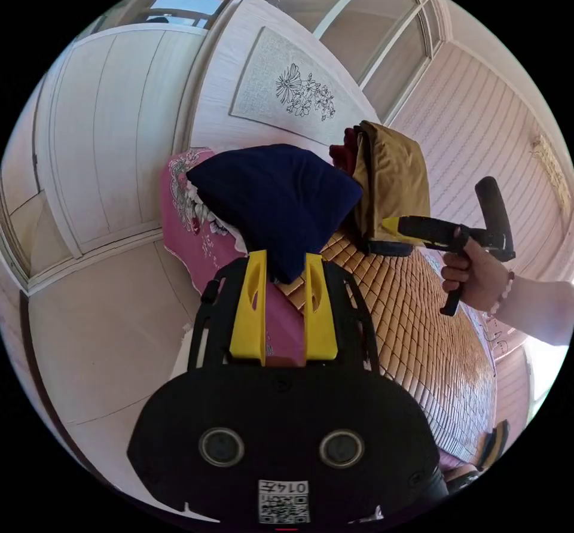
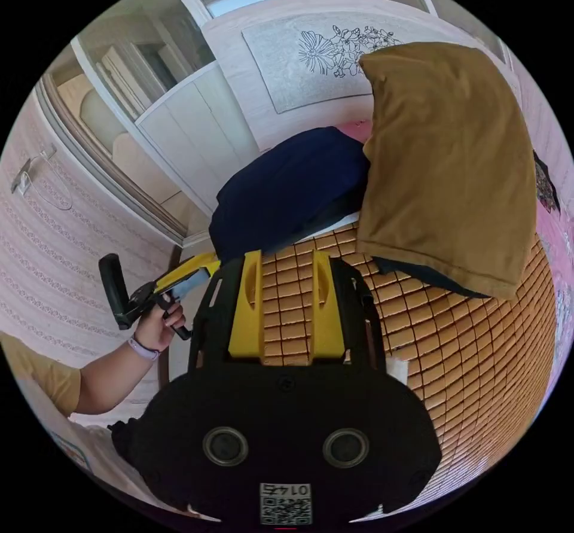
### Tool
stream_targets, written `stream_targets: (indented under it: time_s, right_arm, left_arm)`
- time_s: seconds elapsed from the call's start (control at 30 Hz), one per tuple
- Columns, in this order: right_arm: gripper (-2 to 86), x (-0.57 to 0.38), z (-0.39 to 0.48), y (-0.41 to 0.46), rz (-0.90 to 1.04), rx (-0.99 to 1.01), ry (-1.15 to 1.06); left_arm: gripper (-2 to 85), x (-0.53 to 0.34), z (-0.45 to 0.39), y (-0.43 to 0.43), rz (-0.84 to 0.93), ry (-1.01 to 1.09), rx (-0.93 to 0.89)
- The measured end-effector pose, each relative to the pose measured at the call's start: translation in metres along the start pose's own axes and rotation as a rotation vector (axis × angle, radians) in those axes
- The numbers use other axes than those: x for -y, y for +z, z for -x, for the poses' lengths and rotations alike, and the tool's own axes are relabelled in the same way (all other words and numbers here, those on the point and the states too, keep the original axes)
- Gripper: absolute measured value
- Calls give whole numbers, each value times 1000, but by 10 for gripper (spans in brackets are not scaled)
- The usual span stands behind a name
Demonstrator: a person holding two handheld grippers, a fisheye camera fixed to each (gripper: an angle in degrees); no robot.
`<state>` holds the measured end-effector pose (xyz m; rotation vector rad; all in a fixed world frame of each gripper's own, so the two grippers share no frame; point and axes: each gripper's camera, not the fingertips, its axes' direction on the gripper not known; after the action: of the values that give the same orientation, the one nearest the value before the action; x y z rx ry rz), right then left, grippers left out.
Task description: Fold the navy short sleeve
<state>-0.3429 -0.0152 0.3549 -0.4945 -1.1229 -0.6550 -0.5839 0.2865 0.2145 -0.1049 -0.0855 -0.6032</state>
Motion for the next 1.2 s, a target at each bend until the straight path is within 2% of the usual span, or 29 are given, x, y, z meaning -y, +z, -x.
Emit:
stream_targets:
  time_s: [0.07,0.13,0.17,0.27,0.33,0.5,0.63,0.7,0.77,0.83,0.93,1.07,1.2]
  right_arm:
    - [112,22,-5,19,8,7,27]
    - [78,50,-17,42,95,71,76]
    - [66,56,-20,45,102,77,90]
    - [25,75,-24,38,122,114,71]
    - [12,85,-12,7,53,90,-60]
    - [0,93,-6,-99,-234,111,-110]
    - [1,29,-33,-198,-405,36,-76]
    - [3,-20,-53,-228,-391,-69,-3]
    - [6,-78,-77,-251,-334,-178,115]
    - [14,-166,-110,-265,-209,-310,354]
    - [34,-259,-129,-264,19,-340,590]
    - [56,-307,-112,-263,23,-355,656]
    - [68,-299,-99,-237,28,-274,604]
  left_arm:
    - [80,2,5,13,20,-43,-51]
    - [46,6,9,19,59,-80,-97]
    - [12,9,8,17,53,-75,-109]
    - [-5,20,-3,-1,-5,17,-88]
    - [-8,29,-11,-16,-60,52,-104]
    - [-9,61,-63,-62,-248,166,-276]
    - [-8,62,-158,-86,-266,462,-516]
    - [-5,46,-205,-76,-176,587,-638]
    - [8,9,-258,-44,32,641,-813]
    - [39,-26,-285,-17,213,661,-904]
    - [64,-80,-302,20,447,634,-898]
    - [72,-108,-306,53,648,583,-852]
    - [81,-107,-313,66,677,636,-775]
